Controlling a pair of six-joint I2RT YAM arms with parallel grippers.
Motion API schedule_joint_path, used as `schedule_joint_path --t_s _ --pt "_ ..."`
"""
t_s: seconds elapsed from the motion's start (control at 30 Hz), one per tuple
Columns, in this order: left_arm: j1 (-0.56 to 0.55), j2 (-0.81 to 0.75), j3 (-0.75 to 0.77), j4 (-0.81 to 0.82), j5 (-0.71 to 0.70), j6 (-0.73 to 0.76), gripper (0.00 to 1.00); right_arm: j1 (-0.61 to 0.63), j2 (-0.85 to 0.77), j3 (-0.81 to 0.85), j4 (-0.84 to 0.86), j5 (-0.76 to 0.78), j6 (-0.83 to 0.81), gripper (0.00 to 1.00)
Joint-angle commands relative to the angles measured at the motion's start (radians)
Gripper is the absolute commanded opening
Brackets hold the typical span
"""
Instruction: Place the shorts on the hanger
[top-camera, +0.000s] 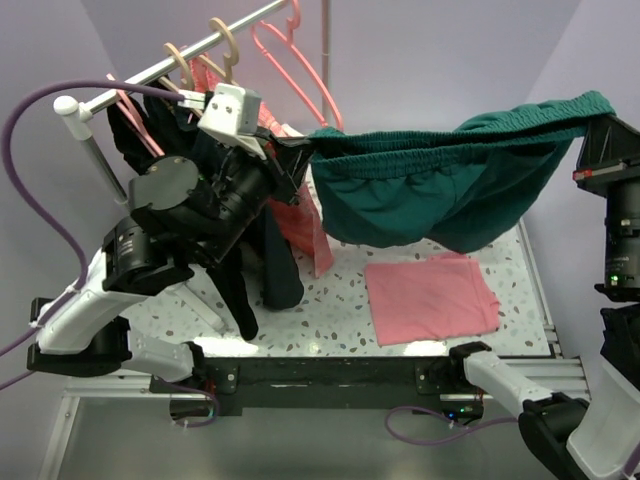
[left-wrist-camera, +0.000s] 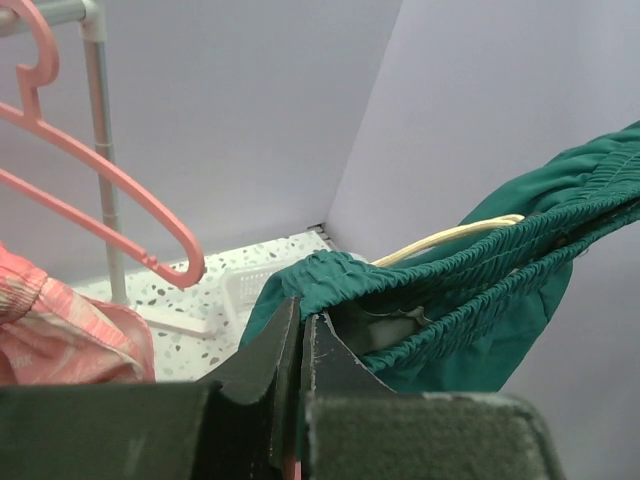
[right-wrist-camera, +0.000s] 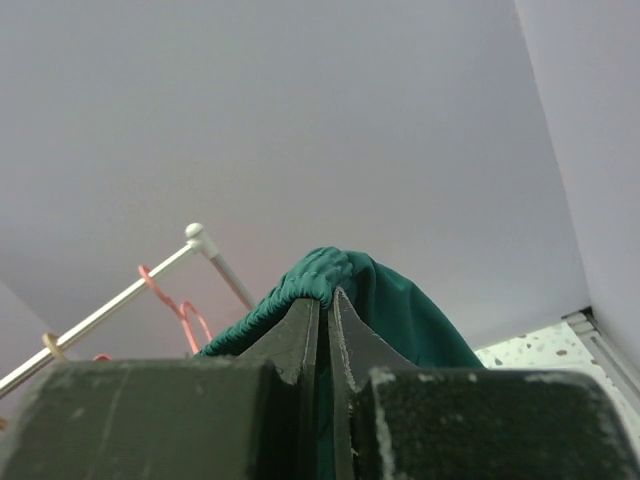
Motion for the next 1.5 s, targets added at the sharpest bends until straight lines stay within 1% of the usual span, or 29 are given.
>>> schedule_joint_path --t_s 0.0,0.1,0.2,0.3,0.4,0.43,0.47,0.5,0.53,0.57,0.6,0.63,0.67,0.7,0.73,0.8,0.83,0.87,0.9,0.93,0.97,1.0,1.1,1.17,1.23,1.3,1.37,1.4,1.47 --pt "0.006 -0.048 0.034 0.091 0.011 0.063 0.00 -0.004 -0.043 -0.011 0.150 -0.020 0.027 0.00" --pt "0.006 -0.053 0.028 0.102 0.002 0.068 0.00 -0.004 -0.063 -0.037 0.174 -0.026 0.036 0.00" --pt "0.006 -0.054 0.002 0.097 -0.014 0.060 0.00 -0.004 -0.060 -0.062 0.159 -0.040 0.054 0.00" --pt "0.006 -0.054 -0.061 0.084 -0.040 0.039 0.00 -0.003 -0.059 -0.137 0.130 -0.051 0.091 0.00" --pt "0.007 -0.054 -0.171 0.067 -0.050 0.009 0.00 -0.004 -0.080 -0.328 0.136 -0.129 0.175 0.00" --pt "0.009 -0.054 -0.250 0.056 -0.053 -0.016 0.00 -0.004 -0.085 -0.452 0.142 -0.153 0.197 0.00" --pt "0.013 -0.053 -0.295 0.051 -0.052 -0.035 0.00 -0.004 -0.088 -0.515 0.142 -0.191 0.236 0.00" --pt "0.039 -0.051 -0.340 0.041 -0.032 -0.062 0.00 -0.004 -0.092 -0.580 0.142 -0.201 0.254 0.00" --pt "0.061 -0.051 -0.433 0.024 -0.002 -0.122 0.00 -0.006 -0.094 -0.708 0.142 -0.203 0.266 0.00" --pt "0.087 -0.054 -0.485 0.021 0.035 -0.156 0.00 -0.004 -0.100 -0.768 0.138 -0.189 0.286 0.00" --pt "0.143 -0.057 -0.590 0.021 0.108 -0.220 0.00 -0.004 -0.105 -0.833 0.142 -0.169 0.292 0.00" --pt "0.167 -0.060 -0.645 0.030 0.138 -0.242 0.00 -0.004 -0.106 -0.953 0.147 -0.166 0.294 0.00" --pt "0.179 -0.071 -0.697 0.044 0.158 -0.256 0.00 -0.004 -0.105 -1.006 0.147 -0.152 0.295 0.00" --pt "0.182 -0.076 -0.795 0.062 0.172 -0.270 0.00 -0.003 -0.096 -1.054 0.144 -0.154 0.298 0.00" --pt "0.182 -0.079 -0.835 0.093 0.186 -0.279 0.00 -0.004 -0.091 -1.141 0.155 -0.176 0.301 0.07" --pt "0.182 -0.080 -0.921 0.110 0.221 -0.302 0.00 -0.003 -0.073 -1.198 0.167 -0.222 0.283 0.22" --pt "0.182 -0.079 -0.940 0.111 0.227 -0.308 0.00 -0.003 -0.056 -1.223 0.162 -0.268 0.269 0.38" --pt "0.182 -0.076 -0.952 0.113 0.238 -0.310 0.00 -0.004 -0.050 -1.223 0.153 -0.282 0.240 0.46" --pt "0.182 -0.076 -0.966 0.111 0.246 -0.311 0.00 -0.004 -0.048 -1.214 0.111 -0.282 0.225 0.52" --pt "0.182 -0.074 -0.969 0.107 0.246 -0.311 0.00 -0.004 -0.051 -1.185 0.089 -0.285 0.209 0.66" --pt "0.182 -0.077 -0.972 0.105 0.247 -0.308 0.00 -0.004 -0.056 -1.168 0.069 -0.298 0.183 0.73" --pt "0.182 -0.077 -0.977 0.105 0.249 -0.302 0.00 -0.006 -0.057 -1.130 0.035 -0.316 0.171 0.85" --pt "0.182 -0.071 -0.980 0.096 0.265 -0.310 0.00 -0.003 -0.082 -1.085 0.015 -0.441 0.139 0.86" --pt "0.182 -0.060 -0.978 0.091 0.279 -0.322 0.00 0.001 -0.103 -1.076 0.077 -0.539 0.134 0.85" --pt "0.182 -0.051 -0.983 0.094 0.295 -0.340 0.00 0.013 -0.094 -1.042 0.125 -0.565 0.123 0.84" --pt "0.182 -0.048 -0.993 0.100 0.298 -0.356 0.00 0.027 -0.037 -0.966 0.193 -0.594 0.107 0.83" --pt "0.182 -0.048 -1.003 0.114 0.302 -0.360 0.00 0.065 0.016 -0.900 0.266 -0.585 0.077 0.82" --pt "0.181 -0.047 -1.004 0.113 0.307 -0.363 0.00 0.079 0.083 -0.829 0.292 -0.577 0.062 0.81" --pt "0.182 -0.047 -1.004 0.111 0.313 -0.365 0.00 0.120 0.160 -0.745 0.328 -0.565 0.019 0.81"
